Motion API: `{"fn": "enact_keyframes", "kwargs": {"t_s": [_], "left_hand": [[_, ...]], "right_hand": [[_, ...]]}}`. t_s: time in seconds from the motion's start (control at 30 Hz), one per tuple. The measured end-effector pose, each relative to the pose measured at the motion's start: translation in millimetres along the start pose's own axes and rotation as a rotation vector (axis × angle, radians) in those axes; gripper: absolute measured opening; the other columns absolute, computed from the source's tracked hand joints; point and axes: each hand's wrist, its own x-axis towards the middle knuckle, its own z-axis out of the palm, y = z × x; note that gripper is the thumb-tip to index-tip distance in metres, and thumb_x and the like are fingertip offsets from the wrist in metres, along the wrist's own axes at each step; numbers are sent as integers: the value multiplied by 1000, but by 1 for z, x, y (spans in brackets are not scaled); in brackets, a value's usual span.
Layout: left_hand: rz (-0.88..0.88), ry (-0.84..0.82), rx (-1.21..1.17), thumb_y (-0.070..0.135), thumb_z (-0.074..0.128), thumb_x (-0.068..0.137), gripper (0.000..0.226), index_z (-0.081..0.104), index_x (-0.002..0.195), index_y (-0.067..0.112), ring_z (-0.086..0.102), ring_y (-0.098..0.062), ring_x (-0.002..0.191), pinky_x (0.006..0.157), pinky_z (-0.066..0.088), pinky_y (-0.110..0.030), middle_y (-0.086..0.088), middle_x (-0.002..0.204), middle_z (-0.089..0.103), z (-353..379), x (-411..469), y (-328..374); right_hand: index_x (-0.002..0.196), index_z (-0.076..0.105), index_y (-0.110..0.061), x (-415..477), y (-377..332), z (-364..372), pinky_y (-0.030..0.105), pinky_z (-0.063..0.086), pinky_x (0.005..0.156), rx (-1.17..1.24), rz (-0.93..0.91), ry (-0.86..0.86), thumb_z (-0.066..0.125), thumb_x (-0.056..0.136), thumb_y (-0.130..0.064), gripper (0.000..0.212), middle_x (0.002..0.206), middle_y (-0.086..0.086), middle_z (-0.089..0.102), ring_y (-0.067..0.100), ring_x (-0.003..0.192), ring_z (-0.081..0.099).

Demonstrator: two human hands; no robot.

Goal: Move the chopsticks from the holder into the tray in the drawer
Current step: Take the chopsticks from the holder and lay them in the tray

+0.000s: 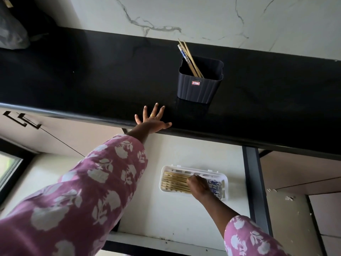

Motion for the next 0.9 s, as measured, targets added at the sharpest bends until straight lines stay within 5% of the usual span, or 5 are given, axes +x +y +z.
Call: {"fn": "enact_keyframes", "kwargs": {"t_s": [0.23, 0.37, 0.53, 0.67, 0.9], "left_hand": [[-5, -29, 2, 64, 45, 85, 82, -7, 145, 46, -25, -25, 142, 109, -7, -62, 20, 154, -22, -8, -6, 5], [-5, -63, 6, 64, 45, 85, 82, -9, 145, 45, -26, -26, 142, 109, -7, -63, 19, 154, -24, -12, -7, 5], [-5, -108, -3, 62, 45, 86, 82, -9, 145, 46, -26, -26, 142, 108, -7, -63, 19, 154, -24, -17, -7, 5], [-19, -129, 12, 62, 44, 86, 79, -7, 145, 47, -23, -27, 143, 109, -6, -63, 19, 155, -21, -19, -7, 7], [-33, -217, 81, 62, 41, 86, 80, -7, 146, 44, -21, -29, 143, 109, -2, -64, 16, 155, -20, -30, -5, 11]], "right_hand": [[98, 66, -4, -4, 14, -14, 34, 53, 71, -15, -51, 249, 45, 79, 10, 31, 99, 14, 69, 30, 95, 65], [64, 69, -8, -6, 23, -55, 19, 47, 40, -26, -145, 607, 73, 40, 12, 32, 59, 4, 68, 23, 53, 65], [79, 76, -8, 10, 29, -122, 23, 56, 57, -46, -286, 1049, 52, 69, 5, 29, 75, 5, 74, 21, 66, 72], [81, 76, -2, 31, 29, -184, 26, 58, 63, -9, -312, 1349, 67, 67, 12, 21, 78, 9, 75, 22, 69, 73], [88, 73, 1, 69, 18, -277, 35, 59, 62, 103, -158, 1301, 64, 76, 10, 17, 84, 15, 75, 30, 76, 72]]}}
